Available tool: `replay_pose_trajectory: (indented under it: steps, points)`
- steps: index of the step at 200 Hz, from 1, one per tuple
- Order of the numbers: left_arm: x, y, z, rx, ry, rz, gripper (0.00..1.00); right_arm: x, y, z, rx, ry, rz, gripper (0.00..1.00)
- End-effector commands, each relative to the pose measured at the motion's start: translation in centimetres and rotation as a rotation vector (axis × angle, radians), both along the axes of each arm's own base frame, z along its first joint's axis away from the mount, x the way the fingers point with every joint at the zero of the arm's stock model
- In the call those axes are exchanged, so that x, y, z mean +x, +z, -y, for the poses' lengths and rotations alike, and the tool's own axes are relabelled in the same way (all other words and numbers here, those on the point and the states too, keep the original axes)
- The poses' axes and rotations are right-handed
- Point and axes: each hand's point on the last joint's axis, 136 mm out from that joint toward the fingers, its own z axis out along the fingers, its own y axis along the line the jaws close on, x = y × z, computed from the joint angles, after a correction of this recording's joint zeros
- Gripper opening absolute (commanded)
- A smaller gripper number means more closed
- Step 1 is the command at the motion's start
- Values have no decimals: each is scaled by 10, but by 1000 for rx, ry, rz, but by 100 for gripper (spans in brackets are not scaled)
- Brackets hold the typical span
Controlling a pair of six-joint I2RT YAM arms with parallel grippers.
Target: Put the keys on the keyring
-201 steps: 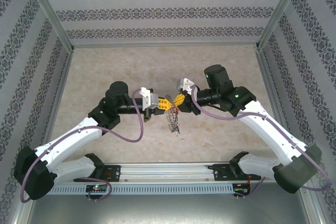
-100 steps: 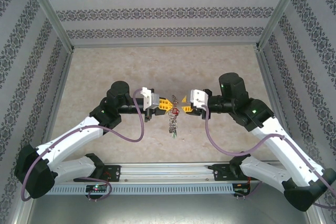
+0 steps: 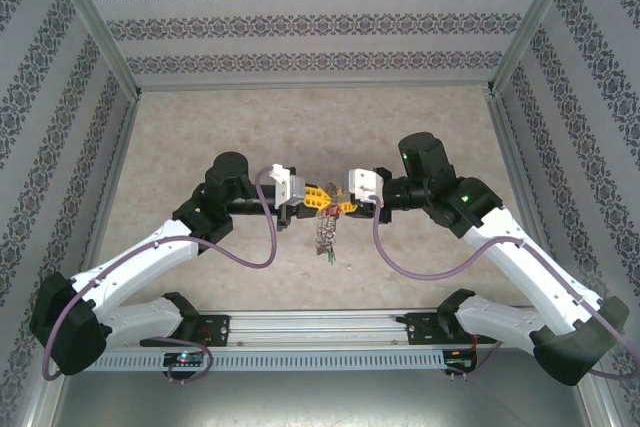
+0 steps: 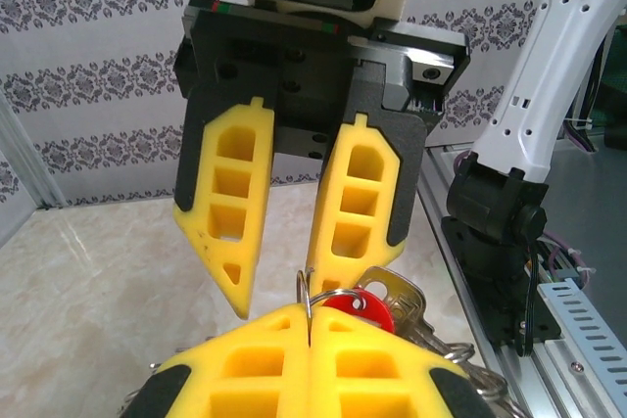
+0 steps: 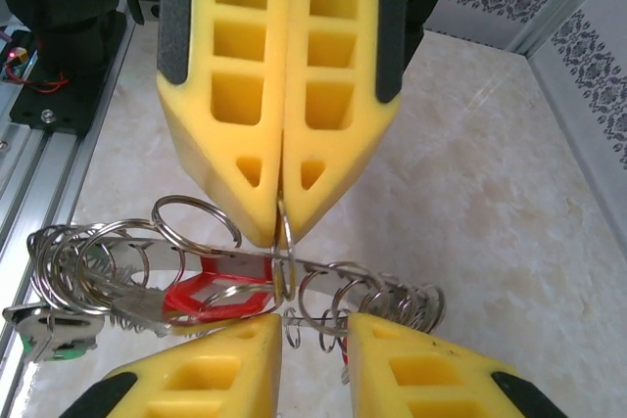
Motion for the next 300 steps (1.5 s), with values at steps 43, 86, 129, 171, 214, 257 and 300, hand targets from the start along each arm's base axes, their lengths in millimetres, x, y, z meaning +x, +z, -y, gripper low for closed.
replay_pose_trajectory:
  steps: [43,86,129,171,214,257,300]
  points:
    - [-5,19,6,-35,-44,50,0,-6,20,-4,27,38,23,26]
    - [-4,15,7,-16,-41,39,0,-9,22,-9,36,60,15,24]
    - [-2,10,7,2,-32,35,0,-8,24,-10,29,52,9,19]
    - [-1,3,6,22,-25,29,0,-7,26,-12,33,52,6,22]
    - [3,-2,6,40,-3,32,0,-12,26,-12,26,70,-12,16]
    - [6,-5,5,50,20,35,0,-14,23,-12,15,83,-29,15]
    - [5,-8,4,65,21,36,0,-16,16,-7,-24,81,-26,20]
